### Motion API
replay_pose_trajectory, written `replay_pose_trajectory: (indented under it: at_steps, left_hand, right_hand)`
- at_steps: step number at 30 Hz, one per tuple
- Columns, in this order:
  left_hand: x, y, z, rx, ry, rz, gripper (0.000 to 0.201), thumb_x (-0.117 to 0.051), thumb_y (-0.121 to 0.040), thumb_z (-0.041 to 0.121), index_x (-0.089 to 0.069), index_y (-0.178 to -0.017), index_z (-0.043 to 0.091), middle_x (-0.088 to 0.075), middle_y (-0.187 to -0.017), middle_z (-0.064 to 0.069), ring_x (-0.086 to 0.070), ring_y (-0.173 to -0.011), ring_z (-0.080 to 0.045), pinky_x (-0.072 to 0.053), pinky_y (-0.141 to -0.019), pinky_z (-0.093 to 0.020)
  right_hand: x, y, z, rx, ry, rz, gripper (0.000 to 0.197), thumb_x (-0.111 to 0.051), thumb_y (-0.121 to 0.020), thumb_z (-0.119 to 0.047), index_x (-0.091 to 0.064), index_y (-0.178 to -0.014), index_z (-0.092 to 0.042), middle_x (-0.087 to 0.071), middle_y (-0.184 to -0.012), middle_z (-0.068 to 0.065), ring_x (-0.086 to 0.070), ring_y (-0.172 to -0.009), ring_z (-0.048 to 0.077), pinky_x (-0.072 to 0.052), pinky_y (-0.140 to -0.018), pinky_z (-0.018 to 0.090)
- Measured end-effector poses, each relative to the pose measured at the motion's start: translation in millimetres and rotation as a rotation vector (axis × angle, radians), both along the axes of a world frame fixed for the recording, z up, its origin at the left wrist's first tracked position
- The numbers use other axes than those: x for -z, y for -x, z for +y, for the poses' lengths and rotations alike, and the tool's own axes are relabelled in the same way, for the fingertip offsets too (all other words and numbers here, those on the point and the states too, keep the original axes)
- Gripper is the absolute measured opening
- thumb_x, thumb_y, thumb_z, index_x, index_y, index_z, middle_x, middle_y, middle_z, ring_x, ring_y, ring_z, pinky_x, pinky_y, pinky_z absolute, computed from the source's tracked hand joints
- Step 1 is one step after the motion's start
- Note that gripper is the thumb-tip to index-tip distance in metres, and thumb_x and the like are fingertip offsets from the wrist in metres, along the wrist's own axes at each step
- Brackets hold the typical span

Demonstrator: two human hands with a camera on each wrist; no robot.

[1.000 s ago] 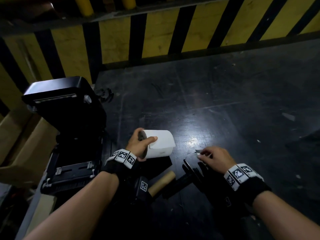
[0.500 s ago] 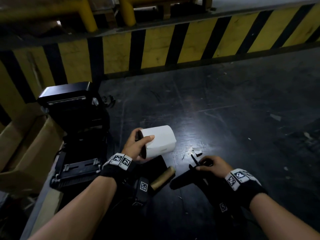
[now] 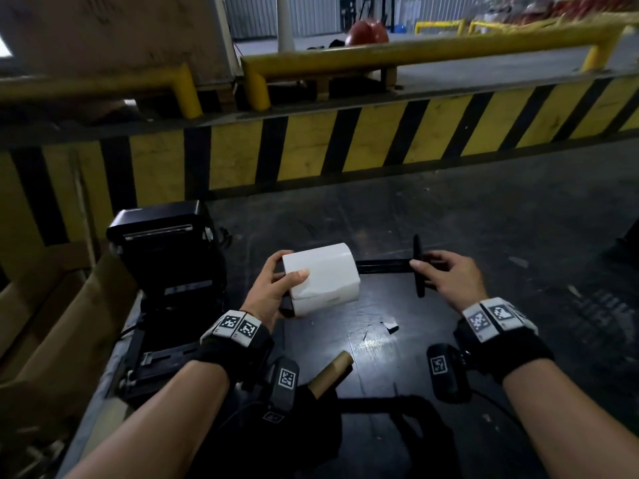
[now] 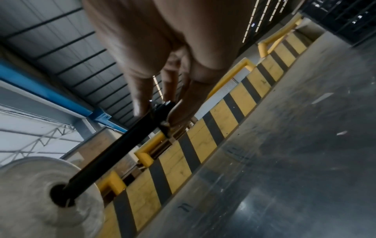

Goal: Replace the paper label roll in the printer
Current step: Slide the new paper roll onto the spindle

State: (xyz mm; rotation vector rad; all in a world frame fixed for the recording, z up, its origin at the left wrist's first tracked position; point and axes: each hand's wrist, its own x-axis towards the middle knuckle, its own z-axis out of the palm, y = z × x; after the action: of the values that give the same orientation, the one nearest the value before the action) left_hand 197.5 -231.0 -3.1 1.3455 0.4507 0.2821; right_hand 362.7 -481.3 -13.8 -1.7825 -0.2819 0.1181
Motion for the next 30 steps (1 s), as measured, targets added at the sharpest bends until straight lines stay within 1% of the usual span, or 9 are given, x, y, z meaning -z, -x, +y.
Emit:
replay_pose_trajectory:
  at_steps: [4,7,13,17,20,22,25,27,30]
  left_hand:
    - [-7.0,9.5,6.9,0.015,0.018,-0.02,0.055,-0.076,-0.054,0.04,-0.057,-0.105,0.038,-0.061,-0.106,-0.004,-0.062,-0.091,-0.028,-0.053,-0.069,-0.053]
    - [-11.9,16.3,8.6,0.049,0.026,-0.026,0.053,-0.075,-0.053,0.04,-0.057,-0.103,0.039,-0.061,-0.106,-0.004,-0.061,-0.091,-0.028,-0.053,-0.067,-0.048]
    - [-9.7,17.9,1.7,0.12,0.042,-0.029,0.061,-0.075,-0.052,0.037,-0.056,-0.11,0.037,-0.063,-0.101,0.0,-0.066,-0.079,-0.016,-0.054,-0.055,-0.036]
    - [-7.1,17.8,-7.8,0.146,0.072,-0.052,0.058,-0.073,-0.054,0.037,-0.057,-0.109,0.037,-0.064,-0.102,0.002,-0.067,-0.076,-0.014,-0.054,-0.052,-0.037]
    - [-4.4,20.2,-7.1,0.168,0.09,-0.04,0.063,-0.073,-0.056,0.036,-0.054,-0.117,0.034,-0.059,-0.113,-0.001,-0.064,-0.086,-0.02,-0.055,-0.056,-0.041]
    - [-2.1,21.9,-7.7,0.176,0.102,-0.028,0.067,-0.073,-0.057,0.036,-0.052,-0.12,0.032,-0.057,-0.117,-0.003,-0.063,-0.09,-0.021,-0.056,-0.061,-0.044]
    - [1.7,20.8,-12.8,0.159,0.114,-0.024,0.067,-0.073,-0.057,0.036,-0.052,-0.12,0.033,-0.055,-0.122,-0.004,-0.061,-0.095,-0.022,-0.056,-0.06,-0.043]
    - [5.0,18.7,-15.0,0.139,0.124,-0.02,0.067,-0.073,-0.057,0.036,-0.052,-0.12,0.033,-0.054,-0.126,-0.006,-0.06,-0.099,-0.023,-0.056,-0.065,-0.045]
    - [9.7,18.8,-19.1,0.134,0.129,0.002,0.063,-0.073,-0.057,0.035,-0.054,-0.117,0.034,-0.052,-0.124,-0.006,-0.059,-0.099,-0.022,-0.055,-0.069,-0.045]
  right_hand:
    - [-6.9,19.1,6.3,0.003,-0.021,0.008,0.03,-0.079,-0.067,-0.025,-0.071,-0.093,-0.011,-0.071,-0.085,0.004,-0.069,-0.079,0.017,-0.056,-0.081,0.035]
    - [-11.4,33.1,11.6,0.015,-0.014,-0.04,0.03,-0.081,-0.065,-0.029,-0.073,-0.091,-0.017,-0.073,-0.083,0.001,-0.069,-0.079,0.015,-0.056,-0.081,0.033]
    - [-27.7,64.0,31.5,-0.132,0.036,-0.147,0.026,-0.078,-0.069,-0.024,-0.072,-0.093,-0.018,-0.069,-0.077,-0.009,-0.062,-0.064,-0.011,-0.047,-0.064,0.001]
    - [-19.4,84.5,48.7,-0.259,-0.151,-0.035,0.02,-0.063,-0.083,-0.012,-0.068,-0.101,-0.005,-0.071,-0.091,0.014,-0.067,-0.083,0.018,-0.056,-0.074,0.023]
    - [-16.1,86.3,46.9,-0.264,-0.181,-0.009,0.021,-0.059,-0.086,-0.009,-0.066,-0.104,-0.004,-0.069,-0.098,0.017,-0.065,-0.084,0.018,-0.056,-0.068,0.02]
    - [-15.7,86.4,46.6,-0.288,-0.159,0.024,0.023,-0.058,-0.087,-0.011,-0.064,-0.109,-0.008,-0.067,-0.104,0.013,-0.062,-0.096,0.019,-0.054,-0.072,0.025]
    - [-18.0,92.3,50.4,-0.383,-0.162,0.214,0.029,-0.046,-0.094,-0.025,-0.054,-0.122,-0.022,-0.06,-0.12,0.004,-0.057,-0.108,0.019,-0.053,-0.074,0.027]
    - [-19.1,94.2,51.7,-0.418,-0.193,0.353,0.032,-0.038,-0.095,-0.041,-0.053,-0.122,-0.034,-0.061,-0.118,-0.005,-0.059,-0.106,0.018,-0.054,-0.08,0.036]
    - [-13.3,89.0,54.8,-0.469,-0.169,0.421,0.047,-0.045,-0.081,-0.063,-0.051,-0.121,-0.039,-0.06,-0.12,-0.007,-0.059,-0.108,0.017,-0.053,-0.088,0.049]
